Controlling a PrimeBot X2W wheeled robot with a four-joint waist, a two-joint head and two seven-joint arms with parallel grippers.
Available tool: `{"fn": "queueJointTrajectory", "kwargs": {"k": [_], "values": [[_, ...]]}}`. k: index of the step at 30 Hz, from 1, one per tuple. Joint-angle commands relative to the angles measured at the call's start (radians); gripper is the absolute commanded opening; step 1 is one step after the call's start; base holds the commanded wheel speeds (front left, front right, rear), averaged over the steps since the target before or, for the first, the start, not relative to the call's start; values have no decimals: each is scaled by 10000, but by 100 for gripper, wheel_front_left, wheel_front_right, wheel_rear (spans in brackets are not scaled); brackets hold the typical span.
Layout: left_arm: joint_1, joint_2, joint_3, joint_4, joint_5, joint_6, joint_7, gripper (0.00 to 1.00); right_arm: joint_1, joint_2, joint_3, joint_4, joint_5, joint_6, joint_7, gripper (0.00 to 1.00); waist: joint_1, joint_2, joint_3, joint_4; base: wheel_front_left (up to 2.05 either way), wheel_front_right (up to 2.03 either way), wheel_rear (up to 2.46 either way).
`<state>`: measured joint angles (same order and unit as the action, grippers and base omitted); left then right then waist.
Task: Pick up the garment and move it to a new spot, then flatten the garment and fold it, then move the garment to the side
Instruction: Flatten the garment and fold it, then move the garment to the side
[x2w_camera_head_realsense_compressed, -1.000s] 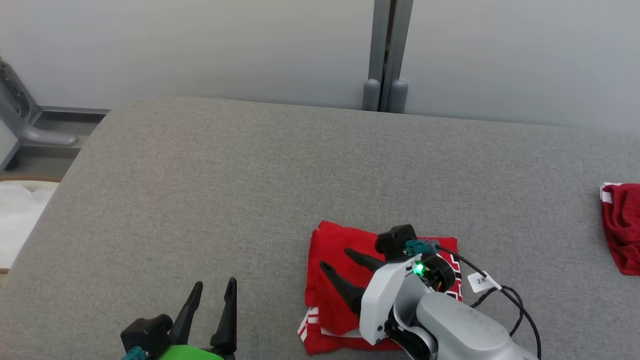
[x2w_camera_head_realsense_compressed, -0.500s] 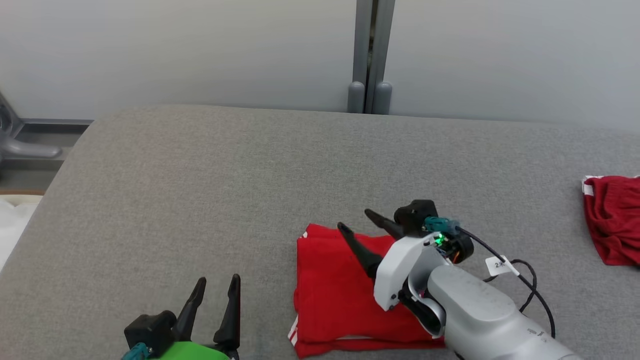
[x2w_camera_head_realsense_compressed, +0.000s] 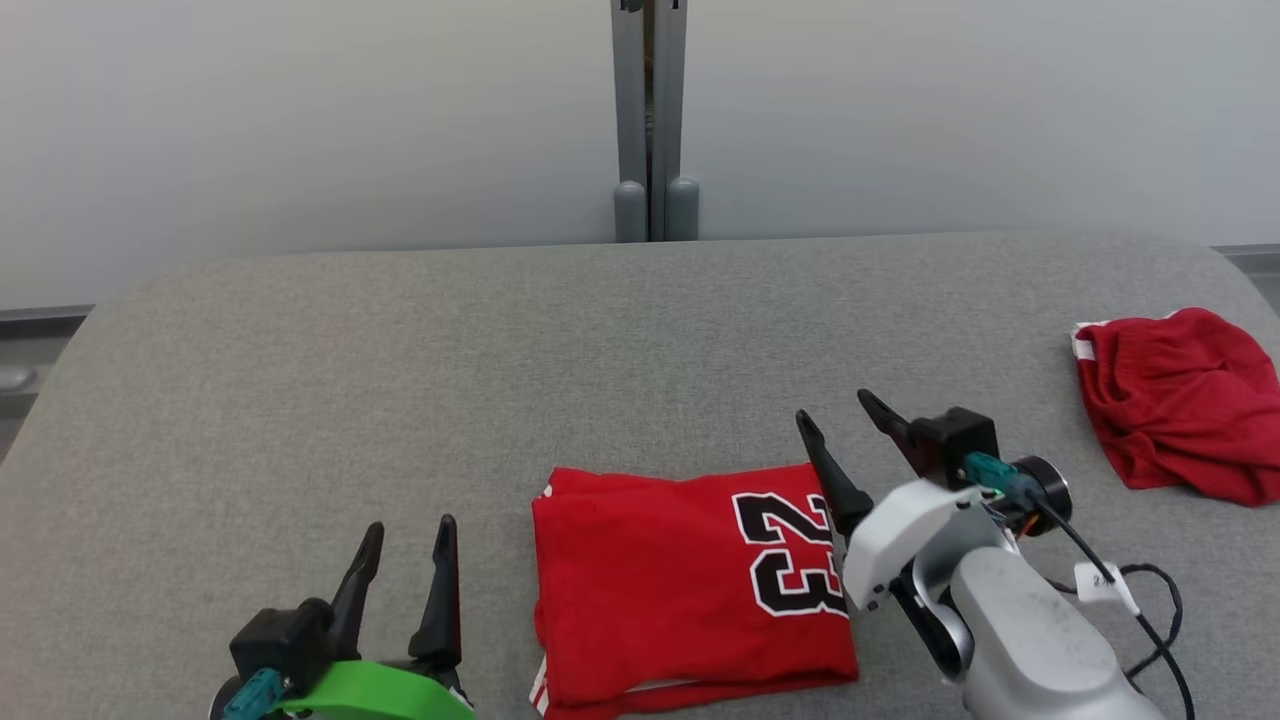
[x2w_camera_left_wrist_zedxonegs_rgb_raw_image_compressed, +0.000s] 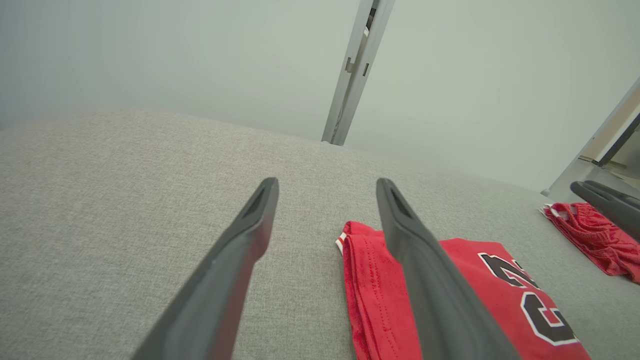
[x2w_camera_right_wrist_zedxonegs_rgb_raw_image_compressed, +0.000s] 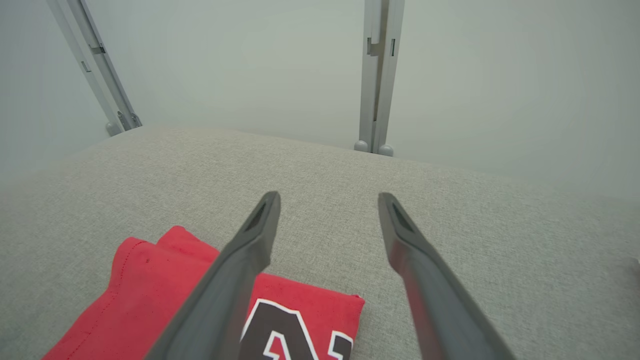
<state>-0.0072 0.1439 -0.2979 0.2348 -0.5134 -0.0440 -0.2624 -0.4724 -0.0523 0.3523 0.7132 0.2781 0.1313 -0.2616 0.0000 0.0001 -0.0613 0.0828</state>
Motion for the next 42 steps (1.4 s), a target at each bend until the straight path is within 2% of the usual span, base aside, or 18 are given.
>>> {"fn": "queueJointTrajectory", "kwargs": {"k": [1,4,15,24,42], "values": [[222,-19,187,-4,116,21,-24,100,488,-13,-346,-350,-362,-14,-40,100,0,-1,-144,-283,0,0,0],[482,-156,490,-52,215,39,-25,100,1359,-12,-1082,-1110,-884,-14,-41,100,0,-1,-222,-468,0,0,0],[1560,-485,1375,-120,534,-141,-27,100,3710,-3,-2416,-3195,-1078,-14,-43,100,0,-1,-367,-895,0,0,0],[1843,-710,1616,9,722,-321,-27,100,4371,-3,-2674,-3644,-908,-14,-43,100,0,-1,-466,-963,0,0,0],[1846,-840,1851,172,960,-518,-28,100,4512,-3,-2290,-3673,-691,-14,-44,100,0,-1,-527,-937,0,0,0]]}}
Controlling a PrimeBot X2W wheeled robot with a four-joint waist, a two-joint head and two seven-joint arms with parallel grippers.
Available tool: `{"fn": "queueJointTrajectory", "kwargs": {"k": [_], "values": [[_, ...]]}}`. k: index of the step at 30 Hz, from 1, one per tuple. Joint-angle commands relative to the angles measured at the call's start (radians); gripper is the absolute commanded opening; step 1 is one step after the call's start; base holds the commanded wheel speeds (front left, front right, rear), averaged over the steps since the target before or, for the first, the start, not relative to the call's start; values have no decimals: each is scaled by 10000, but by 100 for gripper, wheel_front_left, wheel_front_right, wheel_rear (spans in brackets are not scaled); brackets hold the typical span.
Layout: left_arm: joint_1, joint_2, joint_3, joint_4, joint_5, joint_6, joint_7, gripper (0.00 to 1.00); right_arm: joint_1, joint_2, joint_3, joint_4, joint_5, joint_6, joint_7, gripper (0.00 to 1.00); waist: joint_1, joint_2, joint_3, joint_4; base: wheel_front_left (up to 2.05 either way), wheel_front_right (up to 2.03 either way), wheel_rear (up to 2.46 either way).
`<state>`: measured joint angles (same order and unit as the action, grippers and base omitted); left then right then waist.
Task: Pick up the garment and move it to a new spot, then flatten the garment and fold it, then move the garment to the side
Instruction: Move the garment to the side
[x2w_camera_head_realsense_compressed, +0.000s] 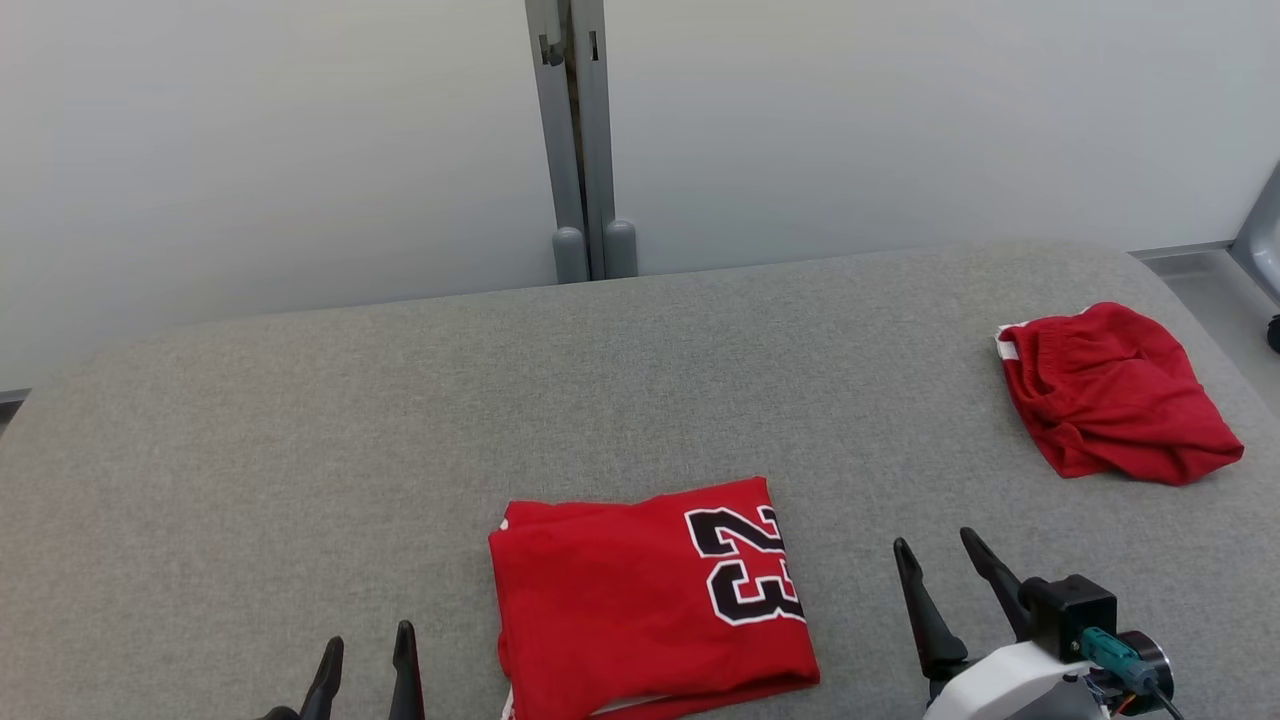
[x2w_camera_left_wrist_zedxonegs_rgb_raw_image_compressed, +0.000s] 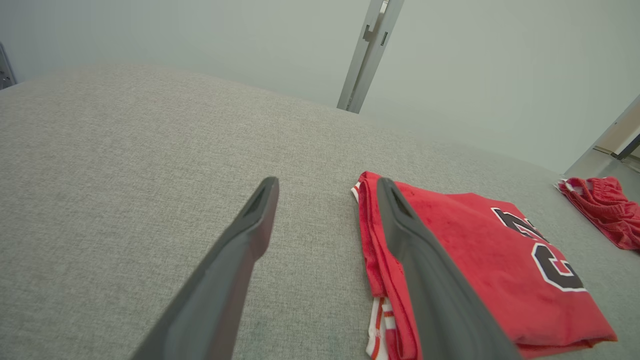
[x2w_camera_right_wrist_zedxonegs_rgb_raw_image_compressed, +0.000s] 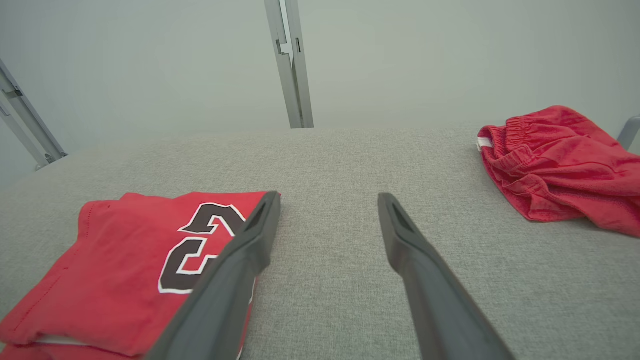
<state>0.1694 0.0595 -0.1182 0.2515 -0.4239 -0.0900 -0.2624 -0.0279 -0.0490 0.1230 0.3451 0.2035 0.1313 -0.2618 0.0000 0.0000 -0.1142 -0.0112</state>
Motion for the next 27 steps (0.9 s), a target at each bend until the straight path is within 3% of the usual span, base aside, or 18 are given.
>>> {"fn": "queueJointTrajectory", "kwargs": {"k": [1,12,20,27], "values": [[76,-1,60,5,78,-46,-28,100,42,-36,7,27,48,-14,-42,100,0,0,3,9,0,0,0],[-144,-35,93,-65,189,-99,-28,100,-1410,-38,482,737,-890,-14,73,100,0,0,232,204,0,0,0],[-288,-42,-55,87,168,-133,-28,100,-2928,-37,1189,2272,-1034,-14,1918,100,0,0,482,757,0,0,0],[-341,-52,-158,282,45,-148,-28,100,-3463,-34,1778,3557,-331,-14,3484,100,0,0,655,1236,0,0,0]]}}
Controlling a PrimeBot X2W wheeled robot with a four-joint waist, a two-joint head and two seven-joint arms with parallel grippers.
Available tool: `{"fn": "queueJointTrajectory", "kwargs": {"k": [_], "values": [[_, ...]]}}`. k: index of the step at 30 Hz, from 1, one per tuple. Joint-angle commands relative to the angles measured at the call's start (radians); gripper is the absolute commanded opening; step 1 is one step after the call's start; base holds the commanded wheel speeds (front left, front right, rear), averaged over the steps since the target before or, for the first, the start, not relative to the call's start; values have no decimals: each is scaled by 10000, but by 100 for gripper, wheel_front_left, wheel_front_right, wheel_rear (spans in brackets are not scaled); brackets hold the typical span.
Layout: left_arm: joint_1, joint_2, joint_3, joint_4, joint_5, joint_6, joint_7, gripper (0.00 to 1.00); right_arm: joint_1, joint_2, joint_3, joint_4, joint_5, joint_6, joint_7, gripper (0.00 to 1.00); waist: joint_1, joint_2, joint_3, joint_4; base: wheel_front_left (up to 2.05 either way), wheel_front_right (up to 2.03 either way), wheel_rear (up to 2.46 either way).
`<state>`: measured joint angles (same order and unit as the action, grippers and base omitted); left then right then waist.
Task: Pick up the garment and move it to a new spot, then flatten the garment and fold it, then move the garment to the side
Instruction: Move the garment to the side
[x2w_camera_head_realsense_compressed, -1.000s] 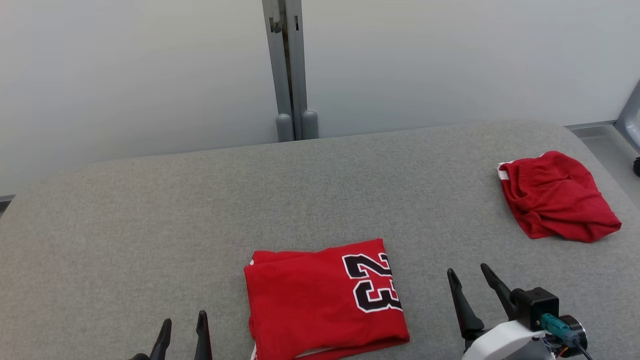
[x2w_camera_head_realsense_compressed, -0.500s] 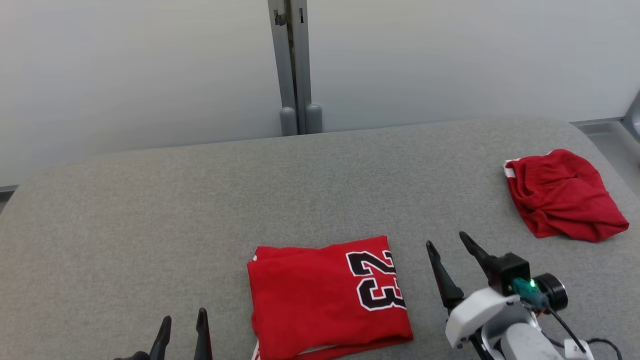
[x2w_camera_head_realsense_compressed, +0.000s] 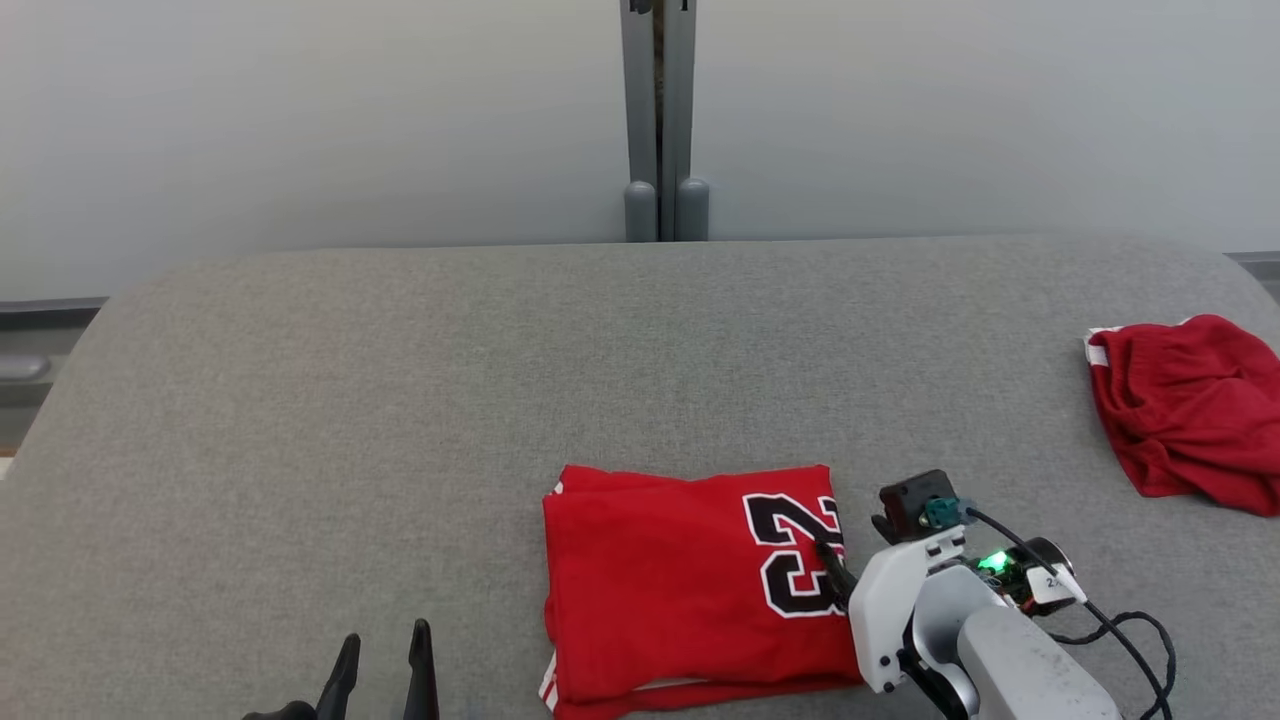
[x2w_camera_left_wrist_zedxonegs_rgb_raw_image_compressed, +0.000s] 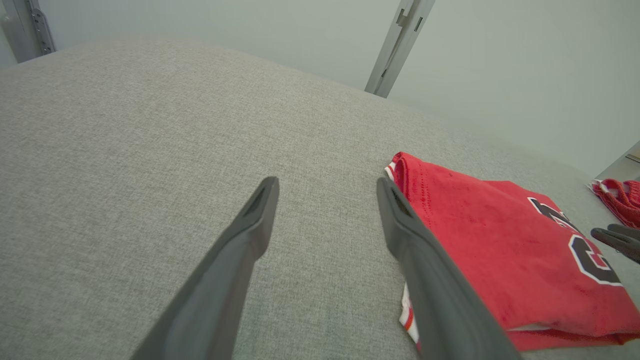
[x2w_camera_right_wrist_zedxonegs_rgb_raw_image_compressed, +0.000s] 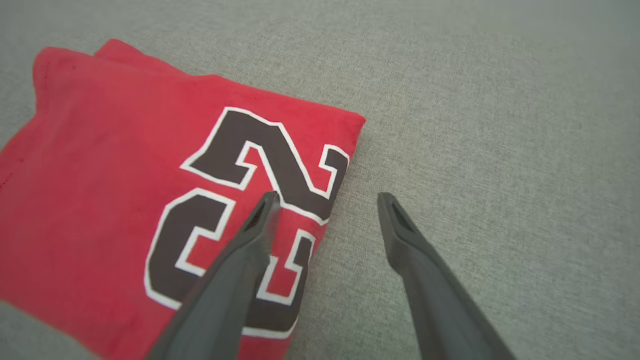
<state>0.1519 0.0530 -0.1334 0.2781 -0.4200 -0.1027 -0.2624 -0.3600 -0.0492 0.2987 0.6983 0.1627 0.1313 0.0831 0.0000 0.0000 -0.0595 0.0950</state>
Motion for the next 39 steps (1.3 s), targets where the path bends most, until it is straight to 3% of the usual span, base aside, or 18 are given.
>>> {"fn": "queueJointTrajectory", "kwargs": {"k": [1,12,13,14,18,24,39], "values": [[-189,13,-4,27,-18,-27,-28,100,-227,-33,135,192,190,-14,258,100,0,0,130,225,0,0,0],[-246,2,-63,100,-41,-25,-28,100,-907,-32,892,1676,1160,-14,1811,100,0,0,216,551,0,0,0],[-248,0,-87,102,-36,-29,-28,100,-965,-30,980,1761,1251,-14,1837,91,0,0,226,552,0,0,0],[-253,-1,-112,113,-29,-33,-28,100,-996,-29,1069,1826,1310,-14,1835,55,0,0,233,548,0,0,0],[-322,-4,-180,104,-7,-44,-28,100,-1223,-35,1360,1966,1595,-14,1588,0,0,0,287,444,0,0,0],[-422,-9,-264,-35,76,-56,-28,100,-1799,-114,1260,2262,1586,-15,873,0,0,0,396,-144,0,0,0],[-937,-12,-591,-426,162,-56,-21,100,-3242,-1443,1600,2161,1580,-15,764,0,0,0,1213,-3235,0,0,0]]}}
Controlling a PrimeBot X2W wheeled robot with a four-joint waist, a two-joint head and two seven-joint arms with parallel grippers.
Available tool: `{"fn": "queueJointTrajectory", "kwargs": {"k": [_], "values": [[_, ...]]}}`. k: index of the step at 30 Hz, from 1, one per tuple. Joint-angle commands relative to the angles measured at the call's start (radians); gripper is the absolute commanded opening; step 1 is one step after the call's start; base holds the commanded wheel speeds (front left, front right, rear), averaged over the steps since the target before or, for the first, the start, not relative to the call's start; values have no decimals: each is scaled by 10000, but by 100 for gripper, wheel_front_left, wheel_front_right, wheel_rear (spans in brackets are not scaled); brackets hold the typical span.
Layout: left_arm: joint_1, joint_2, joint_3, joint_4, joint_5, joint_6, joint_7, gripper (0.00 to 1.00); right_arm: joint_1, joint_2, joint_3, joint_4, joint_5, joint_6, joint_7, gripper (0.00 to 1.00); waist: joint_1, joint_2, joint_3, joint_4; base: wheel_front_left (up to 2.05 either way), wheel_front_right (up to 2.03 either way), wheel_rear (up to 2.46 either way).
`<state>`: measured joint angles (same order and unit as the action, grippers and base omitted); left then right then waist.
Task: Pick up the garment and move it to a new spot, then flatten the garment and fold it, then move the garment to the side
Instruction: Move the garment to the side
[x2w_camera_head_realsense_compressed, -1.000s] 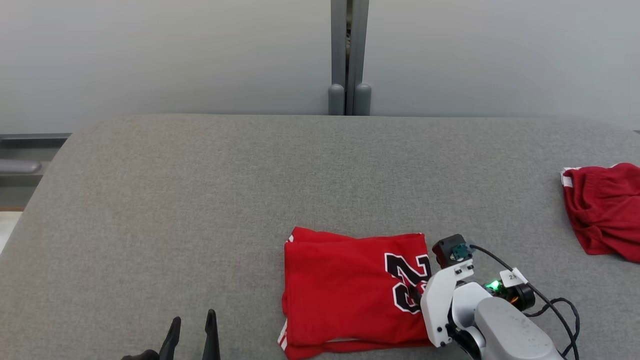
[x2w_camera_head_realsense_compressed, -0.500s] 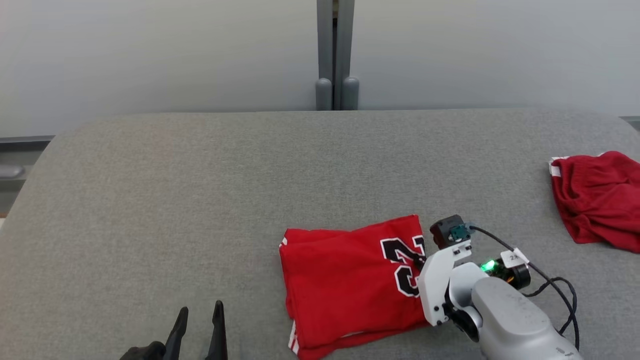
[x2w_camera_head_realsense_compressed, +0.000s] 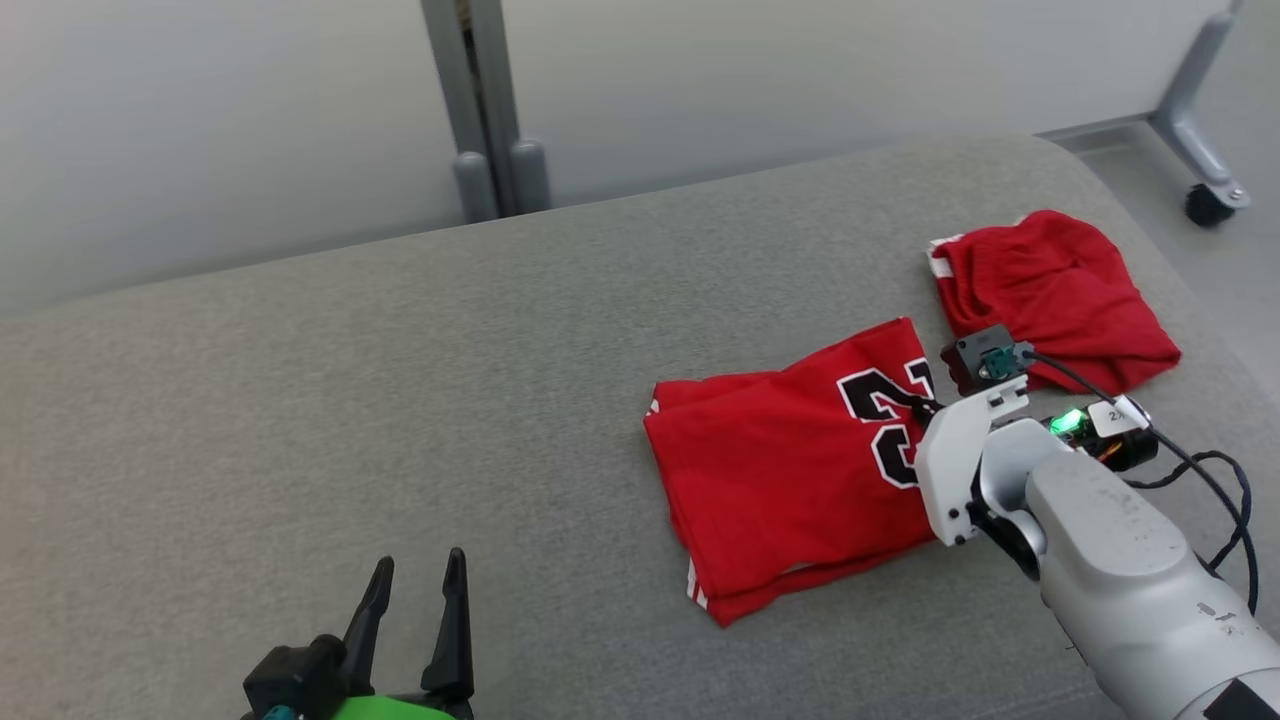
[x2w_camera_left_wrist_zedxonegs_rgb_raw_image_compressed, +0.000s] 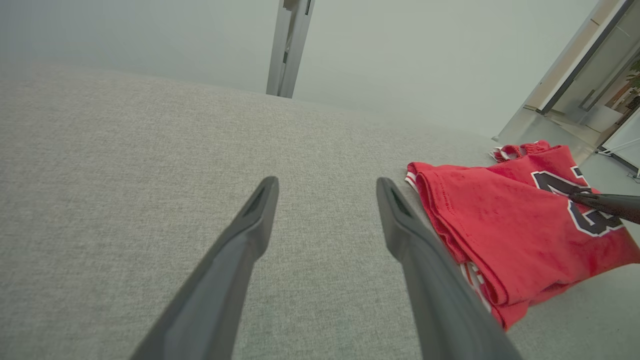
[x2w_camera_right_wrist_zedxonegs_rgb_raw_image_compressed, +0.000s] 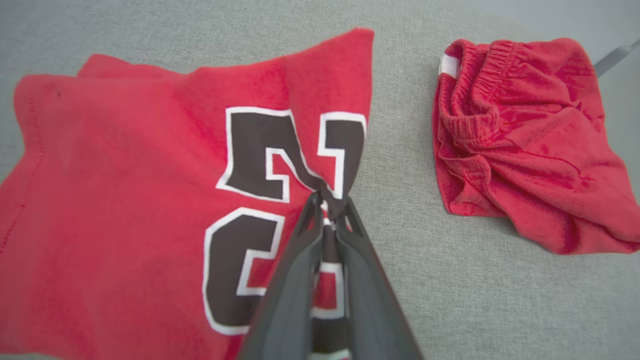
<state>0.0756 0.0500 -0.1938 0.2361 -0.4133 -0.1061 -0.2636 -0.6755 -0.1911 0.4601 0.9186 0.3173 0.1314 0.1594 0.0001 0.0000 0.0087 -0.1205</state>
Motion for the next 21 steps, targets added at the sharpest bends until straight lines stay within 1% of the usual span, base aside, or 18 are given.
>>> {"fn": "queueJointTrajectory", "kwargs": {"k": [1,5,9,14,21], "values": [[-250,18,6,-8,130,-27,-6,100,-167,-81,-29,-79,69,-17,-14,0,-1,0,635,-1294,0,0,0],[-555,20,-59,11,239,-60,-6,100,-333,-182,-223,-169,183,-17,-146,0,-1,0,959,-1846,0,0,0],[-792,21,-122,114,314,-83,-4,100,-405,-118,-422,-174,194,-17,-333,0,-1,0,1177,-2141,0,0,0],[-926,24,-159,212,362,-114,-4,100,-506,-34,-558,-82,52,-17,-471,0,-1,0,1263,-2186,0,0,0],[-939,24,-105,220,357,-159,-4,100,-1003,80,-822,-197,-56,-17,-600,0,-1,0,1210,-1914,0,0,0]]}}
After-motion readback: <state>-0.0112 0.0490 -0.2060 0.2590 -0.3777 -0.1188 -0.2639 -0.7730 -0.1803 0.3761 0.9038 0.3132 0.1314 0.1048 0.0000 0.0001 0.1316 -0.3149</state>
